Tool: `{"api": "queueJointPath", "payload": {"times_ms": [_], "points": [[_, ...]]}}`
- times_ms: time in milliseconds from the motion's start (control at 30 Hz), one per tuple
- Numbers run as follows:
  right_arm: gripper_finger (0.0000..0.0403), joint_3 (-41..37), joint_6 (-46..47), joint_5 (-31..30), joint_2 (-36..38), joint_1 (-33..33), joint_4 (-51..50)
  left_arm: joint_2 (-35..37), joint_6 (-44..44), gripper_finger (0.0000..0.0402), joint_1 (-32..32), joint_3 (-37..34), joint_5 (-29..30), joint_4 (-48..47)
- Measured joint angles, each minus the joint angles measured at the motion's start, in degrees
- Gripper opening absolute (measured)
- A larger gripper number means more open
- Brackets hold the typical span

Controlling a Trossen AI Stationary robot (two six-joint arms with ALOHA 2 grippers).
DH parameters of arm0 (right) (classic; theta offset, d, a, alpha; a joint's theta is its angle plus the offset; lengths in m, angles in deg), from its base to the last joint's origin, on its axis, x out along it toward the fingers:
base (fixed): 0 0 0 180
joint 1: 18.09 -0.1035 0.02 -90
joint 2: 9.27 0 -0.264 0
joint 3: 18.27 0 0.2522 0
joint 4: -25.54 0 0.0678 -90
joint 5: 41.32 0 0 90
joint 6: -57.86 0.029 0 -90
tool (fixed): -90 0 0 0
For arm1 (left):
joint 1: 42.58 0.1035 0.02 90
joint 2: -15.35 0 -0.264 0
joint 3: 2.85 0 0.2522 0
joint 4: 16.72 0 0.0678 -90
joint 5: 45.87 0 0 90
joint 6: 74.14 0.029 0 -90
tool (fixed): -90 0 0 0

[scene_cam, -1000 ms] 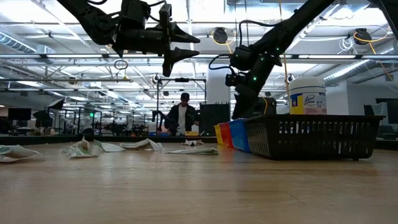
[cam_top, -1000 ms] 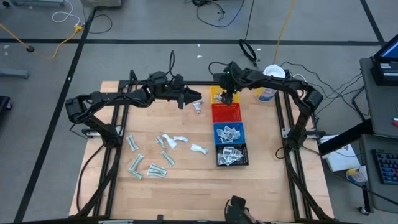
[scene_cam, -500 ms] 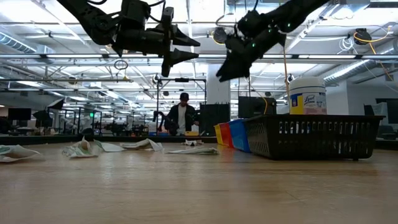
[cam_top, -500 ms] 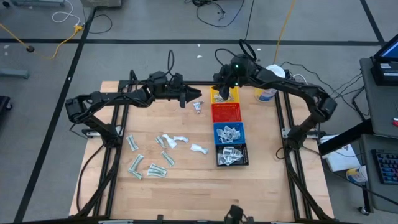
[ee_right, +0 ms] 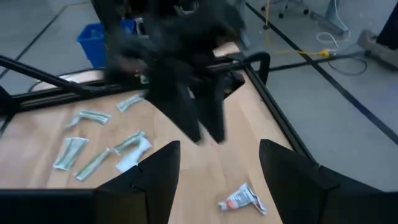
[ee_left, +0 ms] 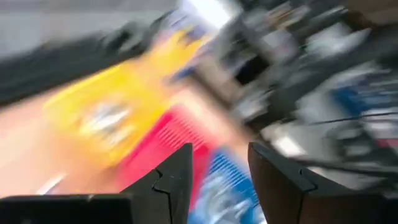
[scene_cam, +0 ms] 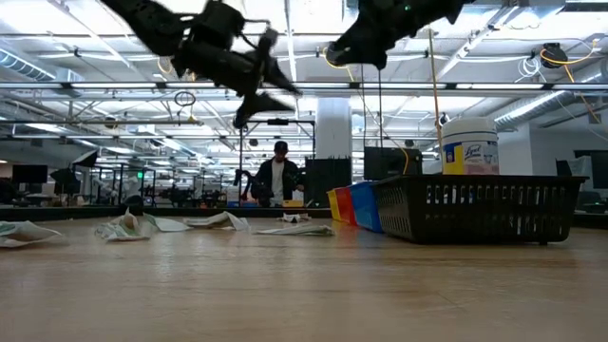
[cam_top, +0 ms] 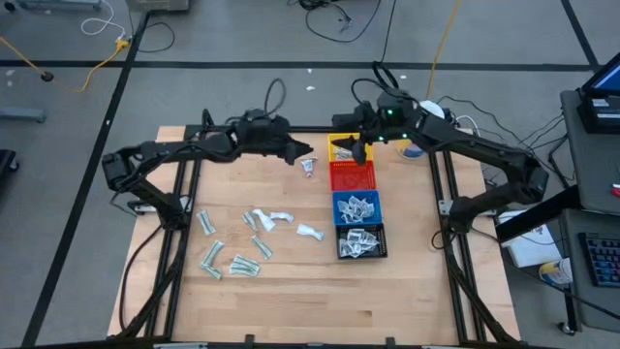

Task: Pick & Place First Aid Supplies
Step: Put the orange ointment pack into the yellow bin

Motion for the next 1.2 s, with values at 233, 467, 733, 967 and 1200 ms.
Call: {"api": "queueJointPath", "payload": {"times_ms": [233, 467, 733, 967, 1200], "points": [[0.0211, 0.0, -0.08, -0.2, 4.37, 0.3, 0.16, -4.57, 2.33, 0.0156, -0.64, 15.98, 21.48, -38.59], [0.021, 0.0, -2.42, -0.33, 7.98, 0.52, 0.57, -12.2, -5.31, 0.0156, -0.66, 22.89, 25.73, -47.58], [0.021, 0.0, -4.54, -0.17, 8.96, 0.52, 0.31, -22.14, -12.57, 0.0156, -2.58, 23.44, 20.65, -45.76], [0.021, 0.0, -6.76, 0.01, 8.96, 0.52, 0.09, -28.29, -15.9, 0.0156, -6.38, 23.44, 21.74, -41.71], [0.021, 0.0, -7.45, 0.11, 8.96, 0.45, 0.07, -31.44, -17.9, 0.0156, -7.59, 23.44, 25.37, -38.86]]}}
